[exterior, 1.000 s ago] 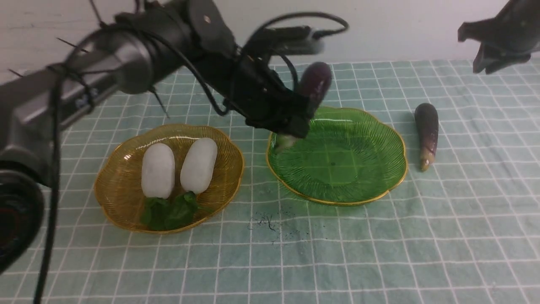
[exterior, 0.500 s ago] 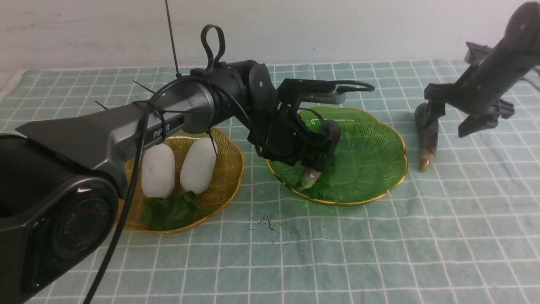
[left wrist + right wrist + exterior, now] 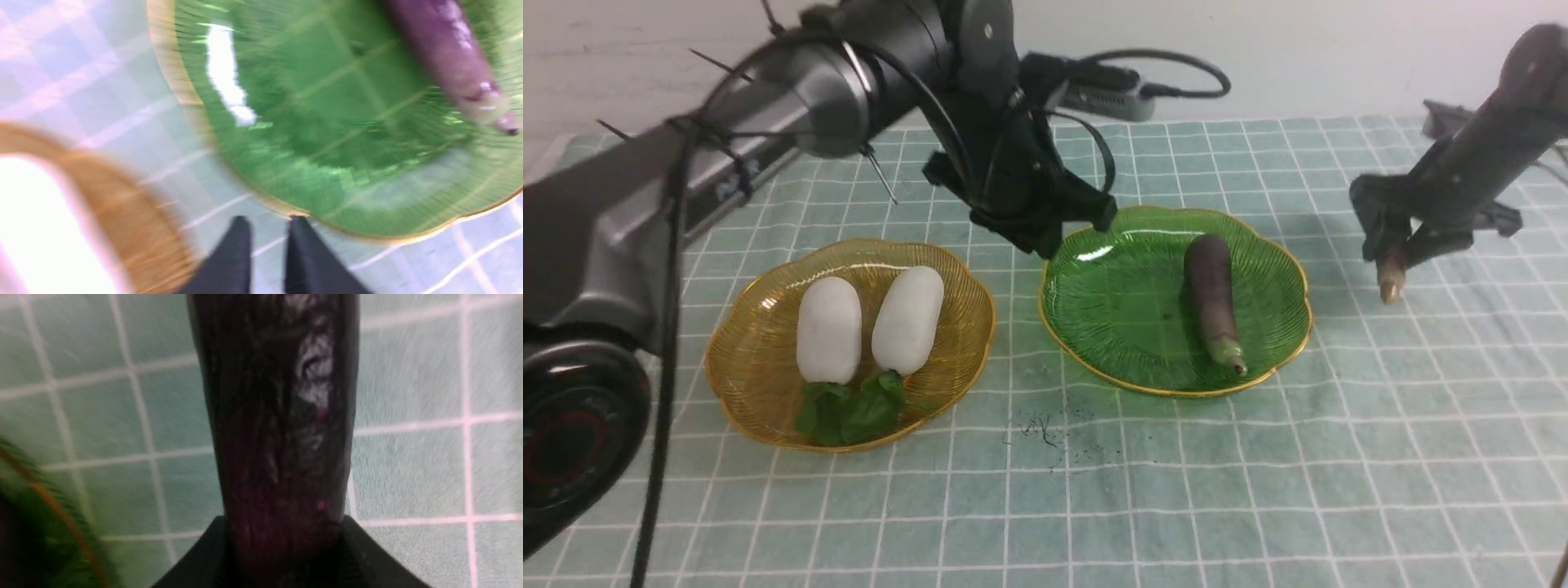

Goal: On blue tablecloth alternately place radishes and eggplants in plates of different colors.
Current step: 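Put the eggplants into the green plate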

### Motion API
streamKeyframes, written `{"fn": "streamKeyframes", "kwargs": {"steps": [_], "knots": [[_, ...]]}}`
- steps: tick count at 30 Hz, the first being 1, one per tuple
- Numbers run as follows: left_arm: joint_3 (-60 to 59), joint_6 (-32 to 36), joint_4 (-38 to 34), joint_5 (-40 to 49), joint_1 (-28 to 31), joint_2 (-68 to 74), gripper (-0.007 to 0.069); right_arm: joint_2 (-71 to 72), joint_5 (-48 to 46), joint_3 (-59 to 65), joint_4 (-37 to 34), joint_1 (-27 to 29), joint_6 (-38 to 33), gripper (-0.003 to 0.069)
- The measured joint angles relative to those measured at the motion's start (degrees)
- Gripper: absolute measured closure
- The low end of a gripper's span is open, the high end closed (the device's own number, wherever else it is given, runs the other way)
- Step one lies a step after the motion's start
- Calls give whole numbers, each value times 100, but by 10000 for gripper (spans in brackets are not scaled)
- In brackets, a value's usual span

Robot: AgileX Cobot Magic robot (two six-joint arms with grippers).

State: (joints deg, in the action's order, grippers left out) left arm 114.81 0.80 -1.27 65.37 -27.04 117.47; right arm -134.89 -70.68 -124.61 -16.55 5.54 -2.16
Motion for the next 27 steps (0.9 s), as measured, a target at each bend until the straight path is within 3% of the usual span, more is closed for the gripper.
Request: {"fn": "streamKeyframes", "kwargs": {"steps": [6, 9, 14, 19, 23, 27], "knots": [[31, -44, 412, 410, 105, -899, 632, 918, 0, -168, -1086, -223, -67, 384], [-88, -80, 531, 548, 141, -1334, 632, 1009, -18, -186, -1286, -872, -149, 384], [-969, -158, 679, 533, 168, -2198, 632, 609, -85, -168, -739, -1734, -139, 384], [-1959, -176, 701, 332, 168, -3041, 632, 167, -79, -168, -584, -2175, 17, 372], [-2699, -306, 713, 145, 168, -3669, 632, -49, -79, -168, -558, -2313, 16, 330], [-3543, -544, 876, 21, 168, -4453, 632, -207, -67, -168, -362, -2313, 248, 224]]}}
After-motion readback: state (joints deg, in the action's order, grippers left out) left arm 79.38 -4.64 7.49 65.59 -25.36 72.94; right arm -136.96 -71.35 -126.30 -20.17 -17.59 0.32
